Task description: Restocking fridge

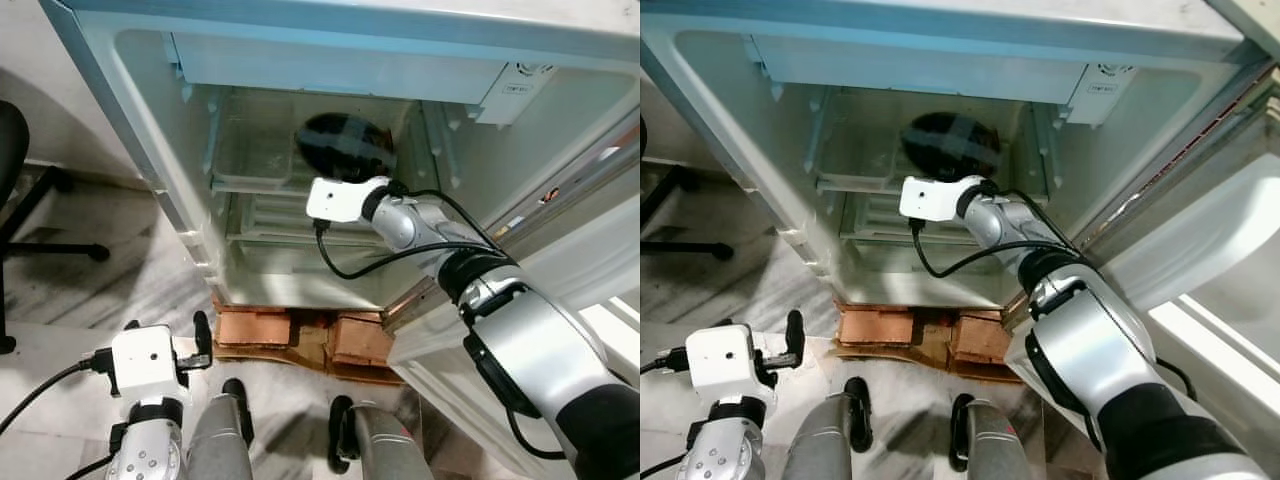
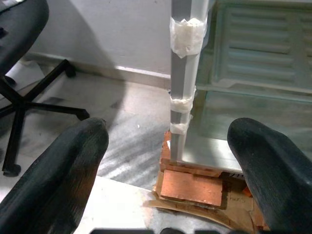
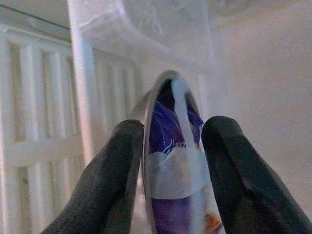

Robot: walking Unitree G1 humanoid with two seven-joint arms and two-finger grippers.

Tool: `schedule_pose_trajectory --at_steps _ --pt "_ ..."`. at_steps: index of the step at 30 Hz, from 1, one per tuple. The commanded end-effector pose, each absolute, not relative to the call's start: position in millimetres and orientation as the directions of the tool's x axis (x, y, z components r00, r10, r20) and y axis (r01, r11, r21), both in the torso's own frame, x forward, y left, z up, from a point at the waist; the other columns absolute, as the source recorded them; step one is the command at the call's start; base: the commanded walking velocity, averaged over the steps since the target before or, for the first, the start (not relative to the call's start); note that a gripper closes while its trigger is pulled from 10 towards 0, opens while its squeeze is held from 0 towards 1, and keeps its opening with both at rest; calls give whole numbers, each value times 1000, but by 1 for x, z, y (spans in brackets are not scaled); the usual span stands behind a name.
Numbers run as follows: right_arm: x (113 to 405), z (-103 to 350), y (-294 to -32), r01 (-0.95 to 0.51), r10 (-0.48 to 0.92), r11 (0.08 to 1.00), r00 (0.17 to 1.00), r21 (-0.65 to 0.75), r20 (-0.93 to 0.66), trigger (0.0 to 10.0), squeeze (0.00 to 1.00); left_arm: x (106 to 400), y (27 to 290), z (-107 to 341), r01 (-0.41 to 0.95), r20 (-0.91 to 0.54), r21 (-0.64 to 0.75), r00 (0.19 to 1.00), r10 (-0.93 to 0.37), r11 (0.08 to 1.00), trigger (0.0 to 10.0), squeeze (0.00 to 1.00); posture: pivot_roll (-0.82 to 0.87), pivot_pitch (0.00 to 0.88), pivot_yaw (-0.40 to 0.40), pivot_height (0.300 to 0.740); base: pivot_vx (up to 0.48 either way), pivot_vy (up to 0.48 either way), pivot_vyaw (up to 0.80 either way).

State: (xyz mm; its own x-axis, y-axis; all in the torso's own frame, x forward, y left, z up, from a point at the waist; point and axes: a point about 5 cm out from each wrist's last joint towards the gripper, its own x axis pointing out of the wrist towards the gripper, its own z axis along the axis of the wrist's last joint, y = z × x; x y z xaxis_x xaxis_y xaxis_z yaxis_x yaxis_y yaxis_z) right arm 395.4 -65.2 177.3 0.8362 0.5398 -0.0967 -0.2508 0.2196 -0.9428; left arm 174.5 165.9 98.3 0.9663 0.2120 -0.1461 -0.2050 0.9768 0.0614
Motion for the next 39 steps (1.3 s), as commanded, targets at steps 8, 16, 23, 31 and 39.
schedule_pose_trajectory --at_steps 8,16,23,31,39 --pt "396 178 -79 -295 538 328 839 -898 -80 10000 1000 178 169 93 -205 -159 83 963 216 975 10000 0 139 283 -92 740 0 0 0" --pt "394 175 -95 -337 536 432 842 -837 -61 10000 1000 194 170 93 -183 -135 86 972 194 979 10000 0 111 238 -70 740 0 0 0" --pt "393 175 -110 -373 512 635 859 -676 6 10000 1000 199 175 95 -188 -114 89 974 197 978 10000 0 106 206 -59 740 0 0 0" --pt "383 148 -115 -464 487 824 873 -325 -12 10000 1000 218 176 93 -189 -87 133 976 201 973 10000 0 65 141 -35 740 0 0 0" --pt "347 119 -132 -327 329 944 943 -47 50 10000 78 227 174 91 -180 -70 113 980 189 977 10000 0 24 91 -14 740 0 0 0"
